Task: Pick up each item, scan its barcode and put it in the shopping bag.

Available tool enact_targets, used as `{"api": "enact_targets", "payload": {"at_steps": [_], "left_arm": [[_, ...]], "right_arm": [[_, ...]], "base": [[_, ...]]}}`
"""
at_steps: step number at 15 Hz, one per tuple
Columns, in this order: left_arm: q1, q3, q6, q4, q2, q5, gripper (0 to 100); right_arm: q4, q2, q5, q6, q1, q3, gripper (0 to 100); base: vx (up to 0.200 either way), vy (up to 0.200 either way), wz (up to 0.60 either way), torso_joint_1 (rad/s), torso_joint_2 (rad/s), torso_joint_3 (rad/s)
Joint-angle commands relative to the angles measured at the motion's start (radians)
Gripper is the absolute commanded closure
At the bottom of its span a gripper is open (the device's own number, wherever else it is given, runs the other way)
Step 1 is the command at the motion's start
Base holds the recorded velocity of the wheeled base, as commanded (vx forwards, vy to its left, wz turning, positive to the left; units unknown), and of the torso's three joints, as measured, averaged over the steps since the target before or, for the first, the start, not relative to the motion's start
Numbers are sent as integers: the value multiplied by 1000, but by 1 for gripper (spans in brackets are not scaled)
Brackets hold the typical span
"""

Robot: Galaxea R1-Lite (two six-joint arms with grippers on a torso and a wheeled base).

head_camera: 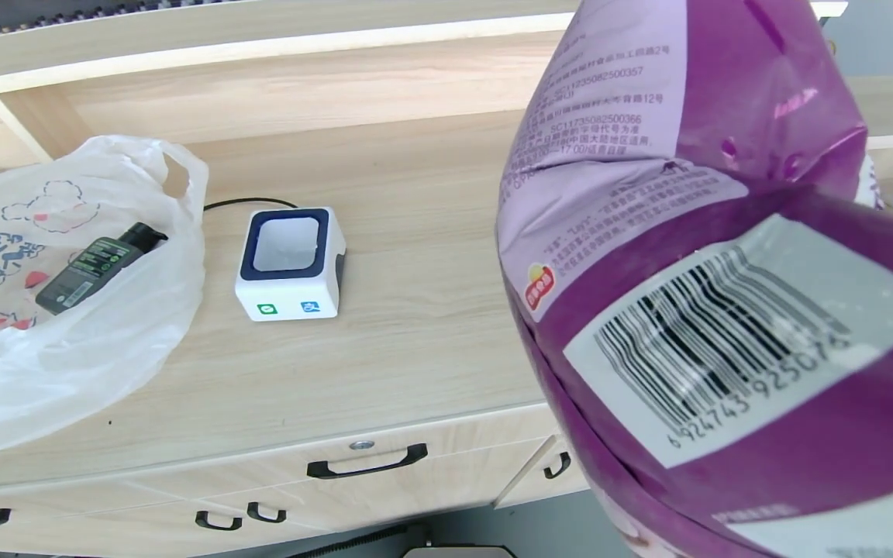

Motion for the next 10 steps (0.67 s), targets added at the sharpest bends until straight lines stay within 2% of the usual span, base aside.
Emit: {"api": "enact_targets", "payload": {"at_steps": [1,2,4,5,7,8,10], "left_arm": [[1,0,2,-1,2,0,0],[1,0,2,-1,2,0,0],[0,0,-1,-1,2,0,0],[1,0,-1,-1,2,0,0],[0,0,-1,-1,2,0,0],[0,0,-3,-1,2,0,0],[0,0,-3,1,2,0,0]], "right_arm": [[-1,6,-1,-7,-4,-2,100],[21,7,-7,-65,-13,15,100],[136,-3,-28,-369,-44,58,100],[160,-16,-45,-441,-50,61,100],[252,-20,-90,-602,-185,32,100],[298,-25,-93,-763,-285,1,100],[337,-42,-107,-961,-394,-50,100]], "base": [[0,0,0,0,0,0],[0,0,0,0,0,0],[0,0,0,0,0,0],[0,0,0,0,0,0],[0,0,0,0,0,0],[0,0,0,0,0,0],[0,0,0,0,0,0]]}}
